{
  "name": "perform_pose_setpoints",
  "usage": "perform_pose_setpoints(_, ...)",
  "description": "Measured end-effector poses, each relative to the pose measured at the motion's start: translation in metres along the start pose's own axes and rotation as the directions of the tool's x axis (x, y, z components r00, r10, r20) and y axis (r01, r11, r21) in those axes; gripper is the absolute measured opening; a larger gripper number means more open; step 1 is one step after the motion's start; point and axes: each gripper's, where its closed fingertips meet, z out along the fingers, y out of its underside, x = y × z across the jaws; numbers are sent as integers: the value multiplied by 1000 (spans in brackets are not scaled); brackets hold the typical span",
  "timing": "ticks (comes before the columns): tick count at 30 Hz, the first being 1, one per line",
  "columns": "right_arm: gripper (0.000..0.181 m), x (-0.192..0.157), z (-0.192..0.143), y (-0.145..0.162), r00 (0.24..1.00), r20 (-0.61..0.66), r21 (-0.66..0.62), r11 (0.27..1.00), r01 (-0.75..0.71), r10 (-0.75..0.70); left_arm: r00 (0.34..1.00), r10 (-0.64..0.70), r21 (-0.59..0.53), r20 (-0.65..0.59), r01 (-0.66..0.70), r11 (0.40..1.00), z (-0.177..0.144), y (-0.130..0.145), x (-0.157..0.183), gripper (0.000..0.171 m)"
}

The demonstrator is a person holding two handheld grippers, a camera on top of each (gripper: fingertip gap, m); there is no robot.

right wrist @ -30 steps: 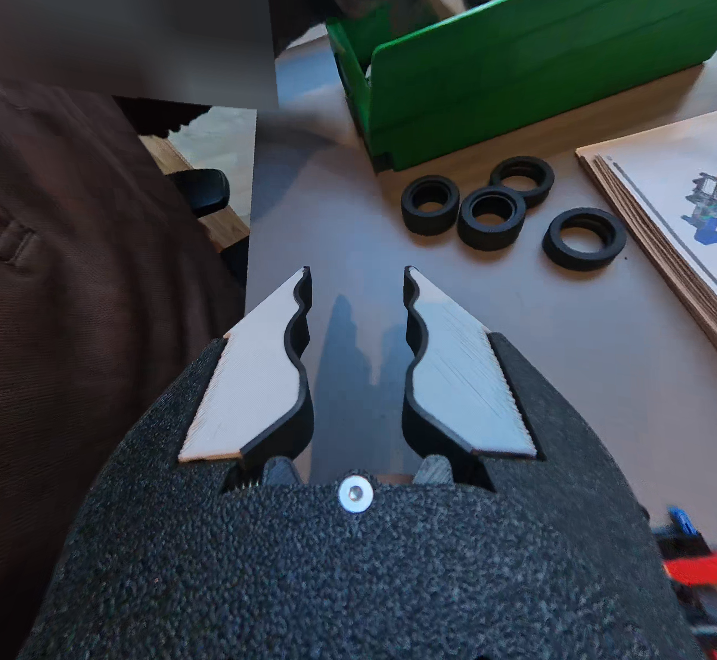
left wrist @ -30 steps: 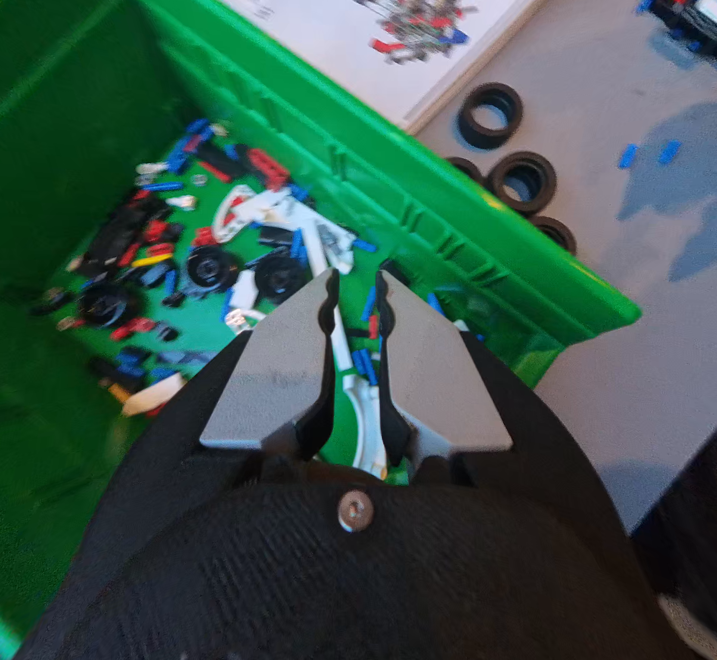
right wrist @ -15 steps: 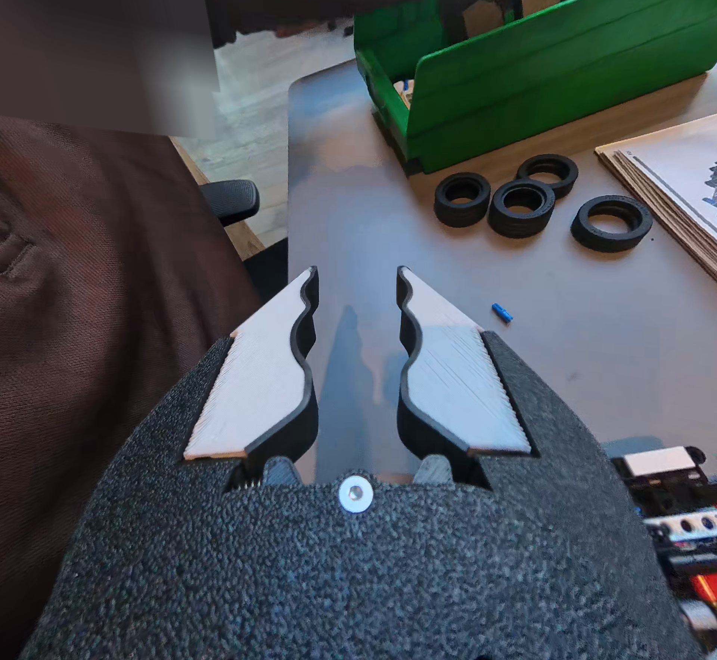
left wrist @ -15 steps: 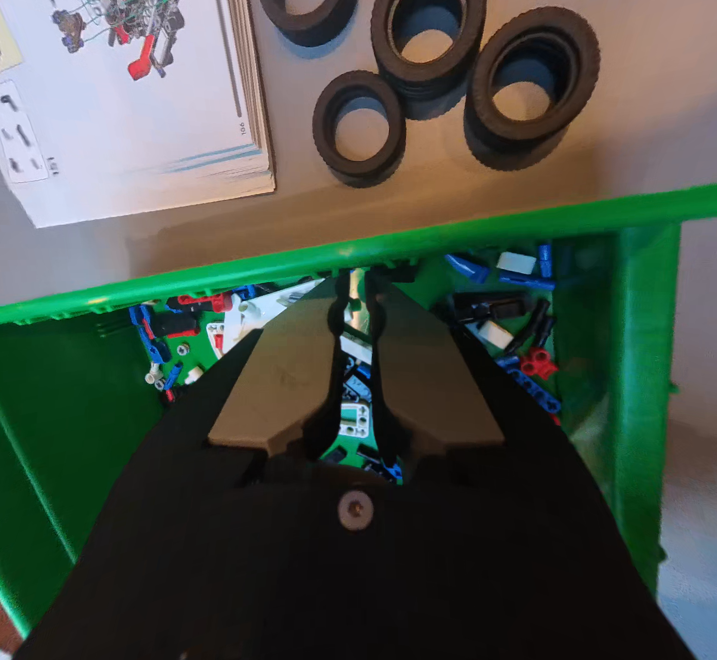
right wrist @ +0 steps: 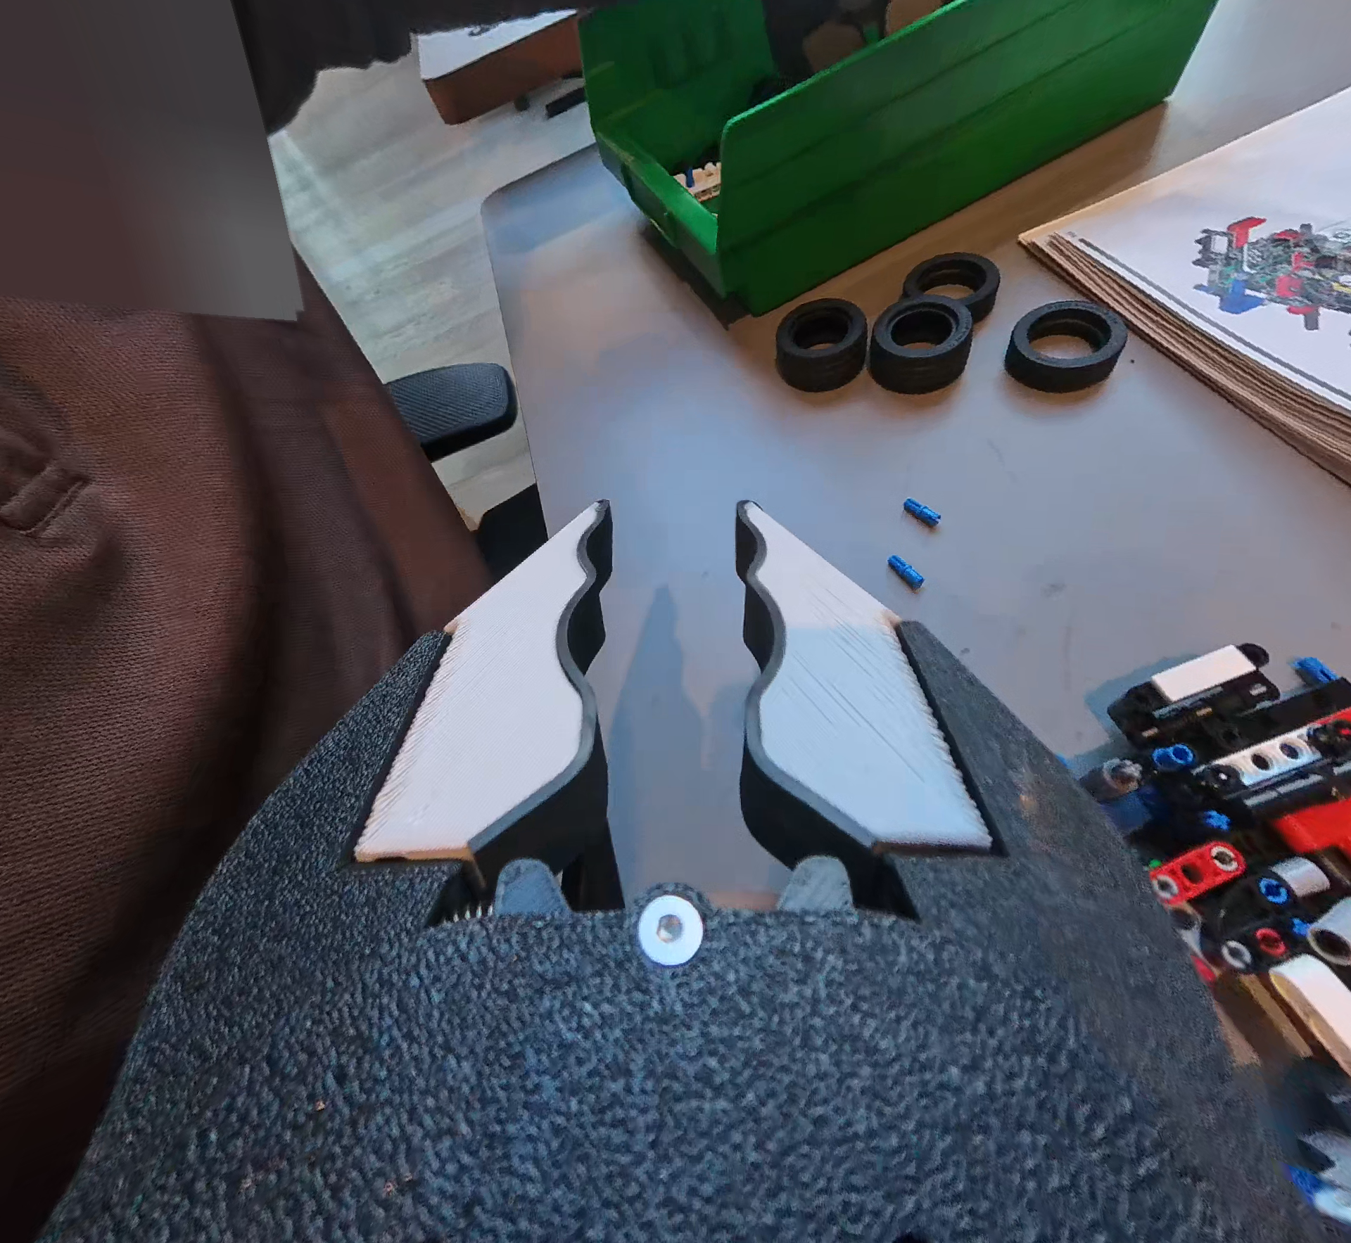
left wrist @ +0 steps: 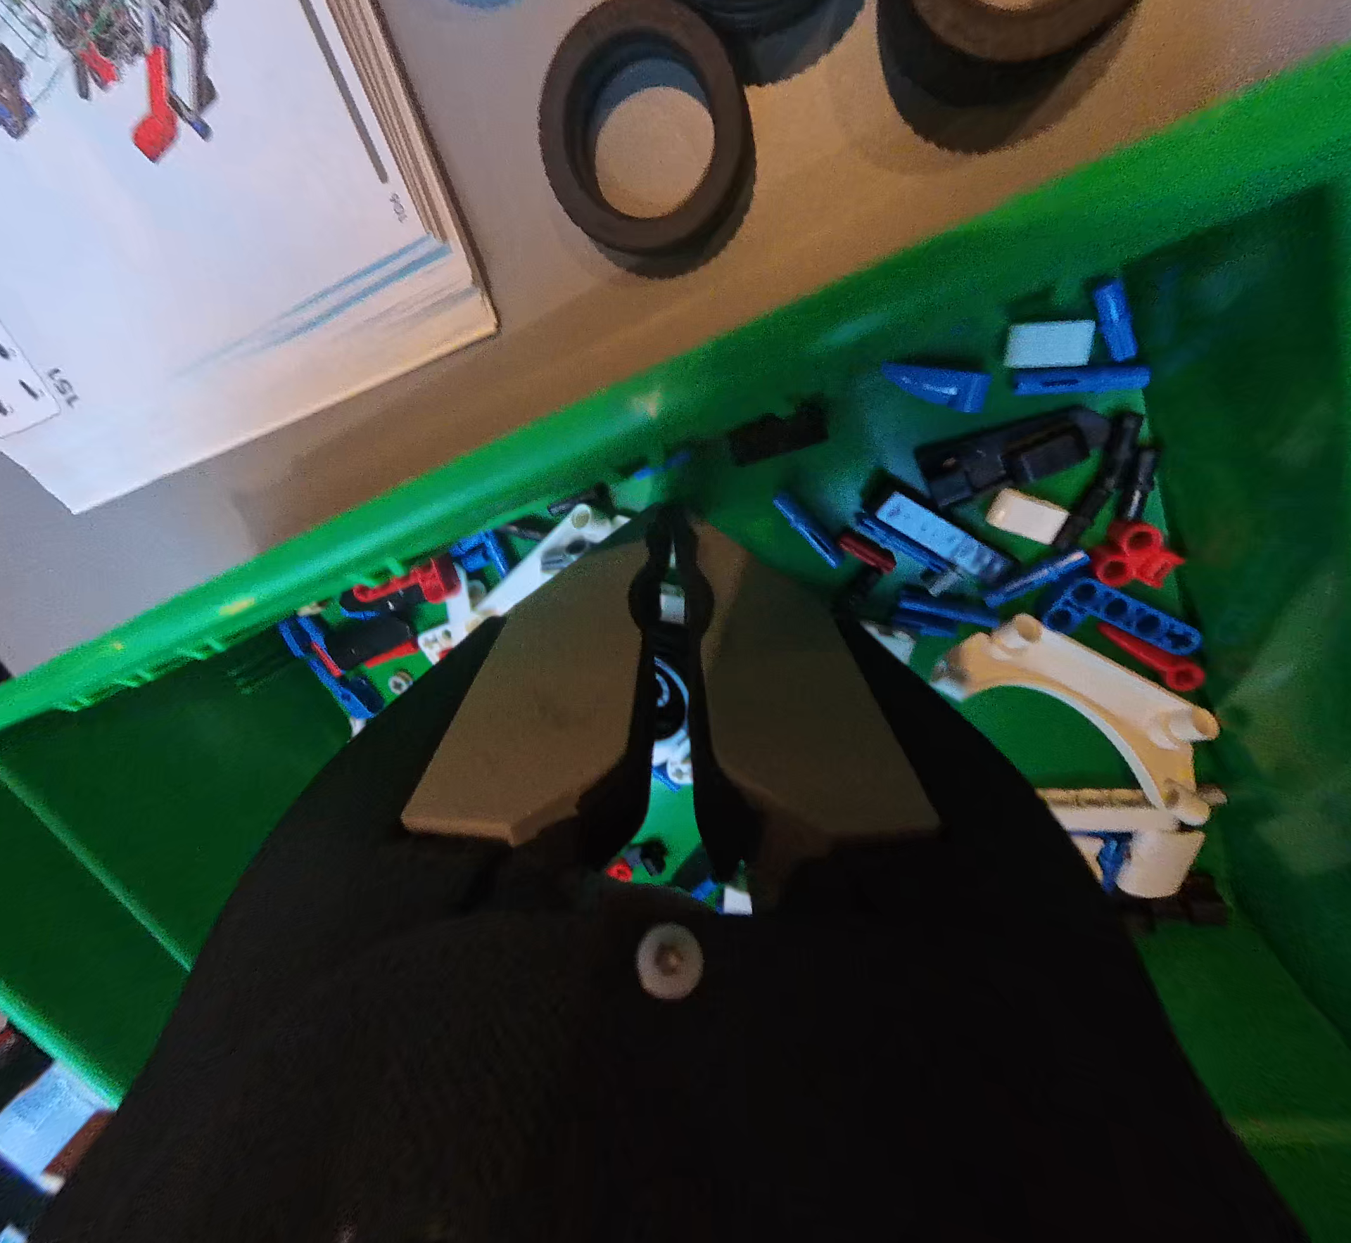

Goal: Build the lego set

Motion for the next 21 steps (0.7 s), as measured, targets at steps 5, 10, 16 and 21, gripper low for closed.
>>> perform_pose_setpoints(5, 33, 0, -1, 0, 1000, -24, 2, 1000, -5, 5, 998, -61, 20, 33, 60, 998, -4, 8, -2, 14)
perform_pose_setpoints(10, 33, -3, 3, 3, 1000, -25, -17, 1000, 12, -12, 957, -286, 129, -39, 289, 949, 1, -12, -7, 17)
perform_pose_setpoints(16, 32, -1, -2, 3, 1000, -27, 3, 1000, 8, -8, 911, -411, 156, -27, 410, 899, 1, -12, -7, 14)
perform_pose_setpoints(21, 30, 1, -7, 3, 1000, -24, 17, 1000, 4, -4, 903, -429, 164, -31, 428, 889, 1, -14, -3, 9)
